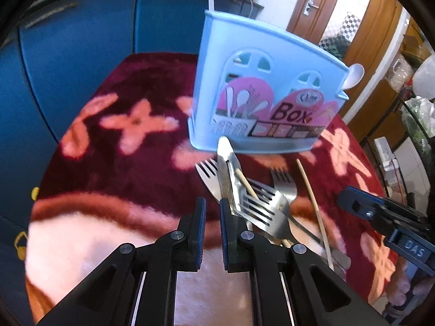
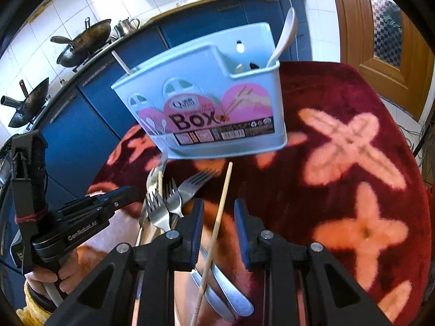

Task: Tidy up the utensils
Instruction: 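Grasp a bamboo chopstick with the right tool while the left tool grasps a silver knife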

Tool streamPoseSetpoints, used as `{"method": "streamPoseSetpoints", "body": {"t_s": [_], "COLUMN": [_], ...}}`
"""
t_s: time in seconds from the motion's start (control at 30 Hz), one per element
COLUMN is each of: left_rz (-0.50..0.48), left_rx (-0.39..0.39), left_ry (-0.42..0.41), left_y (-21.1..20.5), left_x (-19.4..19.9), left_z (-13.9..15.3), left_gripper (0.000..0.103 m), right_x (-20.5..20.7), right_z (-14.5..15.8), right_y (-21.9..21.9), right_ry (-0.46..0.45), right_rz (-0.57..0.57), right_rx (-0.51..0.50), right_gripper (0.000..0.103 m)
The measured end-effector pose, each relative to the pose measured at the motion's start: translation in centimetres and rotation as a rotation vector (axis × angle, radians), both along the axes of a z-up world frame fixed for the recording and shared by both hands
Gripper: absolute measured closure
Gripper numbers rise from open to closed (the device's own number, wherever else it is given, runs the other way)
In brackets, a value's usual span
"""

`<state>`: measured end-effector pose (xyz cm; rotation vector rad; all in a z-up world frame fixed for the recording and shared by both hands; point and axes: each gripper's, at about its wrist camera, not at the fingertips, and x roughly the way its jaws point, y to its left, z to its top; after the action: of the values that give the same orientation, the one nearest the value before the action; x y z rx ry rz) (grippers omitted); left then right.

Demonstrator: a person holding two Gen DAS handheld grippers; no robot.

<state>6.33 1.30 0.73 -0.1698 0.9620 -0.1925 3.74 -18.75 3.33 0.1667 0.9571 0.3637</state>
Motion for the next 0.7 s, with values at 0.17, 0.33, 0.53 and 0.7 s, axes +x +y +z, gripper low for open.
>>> {"method": "streamPoseSetpoints", "body": {"t_s": [0.17,0.33,0.53,0.7], "left_rz": [-0.028,-0.056,-0.072,-0.078], "left_rx": [-0.024,-0.042,-0.062,-0.074], "left_ry": [0.028,0.046,0.068,0.075], "left_y": [-0.3,-0.6,-0.7,-0.7], "left_x": [-0.4,-0.6,-1.1,-0.9], "left_z": [-0.6,-0.6,-1.0,-1.0], "left_gripper": [0.093,0.093,0.092,0.092], "right_x": [0.3,0.6,0.8,1.2], "right_z": [-1.1,-2.0,-2.7,-3.0], "right_y": [0.5,0.7,1.0,1.2], "right_ry": [0.036,0.066,0.089,0.098], "right_rz": [0.005,0.007,0.009,0.006], "right_rx": [-0.015,-0.025,-0.032,-0.027], "right_gripper": [0.077,0.077,0.077,0.077]}}
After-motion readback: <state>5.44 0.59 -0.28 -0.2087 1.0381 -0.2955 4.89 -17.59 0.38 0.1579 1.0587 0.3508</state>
